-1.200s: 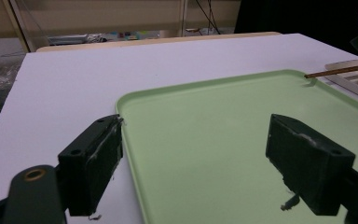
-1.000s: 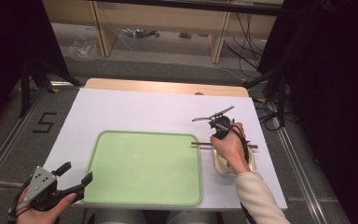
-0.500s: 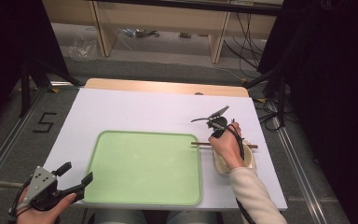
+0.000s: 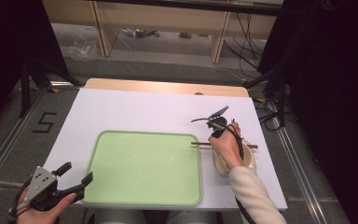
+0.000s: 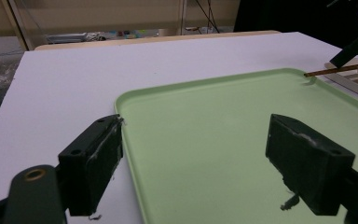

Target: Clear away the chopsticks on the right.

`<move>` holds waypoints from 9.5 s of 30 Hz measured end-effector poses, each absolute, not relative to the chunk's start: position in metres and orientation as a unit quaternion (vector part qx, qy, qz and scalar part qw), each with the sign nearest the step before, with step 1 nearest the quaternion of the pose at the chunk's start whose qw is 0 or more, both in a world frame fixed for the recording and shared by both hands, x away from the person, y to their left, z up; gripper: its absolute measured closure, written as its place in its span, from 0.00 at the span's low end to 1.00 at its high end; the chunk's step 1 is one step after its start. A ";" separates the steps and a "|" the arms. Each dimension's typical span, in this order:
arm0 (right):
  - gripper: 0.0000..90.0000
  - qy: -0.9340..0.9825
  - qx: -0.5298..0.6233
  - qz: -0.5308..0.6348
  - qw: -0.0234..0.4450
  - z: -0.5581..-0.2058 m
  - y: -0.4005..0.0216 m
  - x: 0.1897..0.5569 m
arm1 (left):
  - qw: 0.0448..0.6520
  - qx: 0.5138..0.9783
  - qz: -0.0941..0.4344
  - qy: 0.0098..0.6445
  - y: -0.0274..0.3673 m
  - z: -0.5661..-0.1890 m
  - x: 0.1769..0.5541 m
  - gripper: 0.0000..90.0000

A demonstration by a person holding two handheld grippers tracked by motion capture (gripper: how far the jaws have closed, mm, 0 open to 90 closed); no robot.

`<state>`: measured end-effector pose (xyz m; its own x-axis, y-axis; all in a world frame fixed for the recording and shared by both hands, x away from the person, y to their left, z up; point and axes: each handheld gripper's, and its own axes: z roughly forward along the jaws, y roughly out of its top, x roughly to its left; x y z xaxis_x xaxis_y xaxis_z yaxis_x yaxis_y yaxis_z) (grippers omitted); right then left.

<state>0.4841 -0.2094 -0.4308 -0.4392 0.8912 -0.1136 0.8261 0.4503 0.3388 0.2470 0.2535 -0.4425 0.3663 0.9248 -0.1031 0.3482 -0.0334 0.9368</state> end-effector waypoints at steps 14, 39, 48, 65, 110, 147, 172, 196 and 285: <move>1.00 0.833 0.523 0.121 0.133 -0.433 -0.211 0.486 | 0.499 0.659 0.289 0.483 0.253 -0.442 0.247 0.21; 1.00 0.821 0.536 0.127 0.149 -0.435 -0.208 0.486 | 0.499 0.659 0.289 0.483 0.253 -0.442 0.247 0.21; 1.00 0.822 0.534 0.128 0.151 -0.435 -0.208 0.487 | 0.499 0.659 0.289 0.483 0.253 -0.443 0.247 0.21; 1.00 0.835 0.514 0.128 0.153 -0.431 -0.208 0.488 | 0.500 0.658 0.289 0.483 0.254 -0.442 0.247 0.21; 0.76 0.965 0.240 0.042 0.099 -0.430 -0.186 0.509 | 0.500 0.656 0.289 0.486 0.254 -0.442 0.246 0.21; 0.90 0.973 0.200 0.017 0.112 -0.441 -0.181 0.512 | 0.500 0.656 0.288 0.486 0.254 -0.442 0.247 0.21; 0.97 0.984 0.105 -0.009 0.147 -0.434 -0.172 0.507 | 0.501 0.655 0.288 0.487 0.254 -0.442 0.247 0.21; 0.97 0.954 0.153 0.115 0.229 -0.390 -0.158 0.504 | 0.501 0.654 0.288 0.487 0.255 -0.442 0.246 0.22; 0.97 0.747 0.538 0.385 0.063 -0.388 -0.165 0.429 | 0.505 0.658 0.285 0.480 0.251 -0.442 0.251 0.22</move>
<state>0.4288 -0.1648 -0.3876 -0.4126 0.8528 0.3202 0.7552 0.1237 0.6437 0.2511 0.2512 -0.4419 0.3767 0.9197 -0.1109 0.3447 -0.0281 0.9383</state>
